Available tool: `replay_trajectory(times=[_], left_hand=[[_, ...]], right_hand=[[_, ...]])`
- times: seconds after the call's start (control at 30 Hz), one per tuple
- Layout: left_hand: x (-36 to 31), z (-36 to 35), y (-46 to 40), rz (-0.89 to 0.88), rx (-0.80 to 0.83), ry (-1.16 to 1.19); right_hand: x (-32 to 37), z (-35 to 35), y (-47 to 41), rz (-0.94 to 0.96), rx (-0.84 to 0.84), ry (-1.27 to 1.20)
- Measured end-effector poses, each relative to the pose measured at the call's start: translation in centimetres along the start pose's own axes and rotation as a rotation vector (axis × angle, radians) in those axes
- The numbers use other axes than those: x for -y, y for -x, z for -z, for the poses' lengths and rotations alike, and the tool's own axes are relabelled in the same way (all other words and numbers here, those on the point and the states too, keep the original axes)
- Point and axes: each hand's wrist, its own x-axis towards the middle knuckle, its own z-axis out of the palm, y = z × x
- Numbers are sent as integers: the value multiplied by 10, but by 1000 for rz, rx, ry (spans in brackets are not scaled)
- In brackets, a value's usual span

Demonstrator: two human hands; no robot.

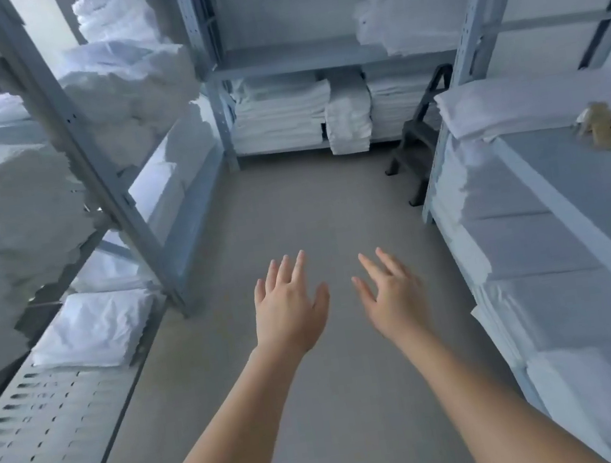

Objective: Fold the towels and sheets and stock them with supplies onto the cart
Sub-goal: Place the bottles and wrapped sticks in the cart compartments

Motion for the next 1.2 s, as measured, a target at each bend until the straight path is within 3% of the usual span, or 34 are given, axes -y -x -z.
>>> replay_trajectory(times=[0.23, 0.47, 0.93, 1.2], left_hand=[[-4, -16, -120, -206, 131, 0], [-57, -66, -211, -357, 241, 71], [-267, -179, -409, -594, 354, 105], [-373, -232, -490, -703, 418, 98]], right_hand=[[-5, 5, -85, -201, -89, 19], [-62, 12, -148, -363, -139, 73], [-261, 72, -326, -600, -277, 74], [-358, 111, -383, -726, -347, 89]])
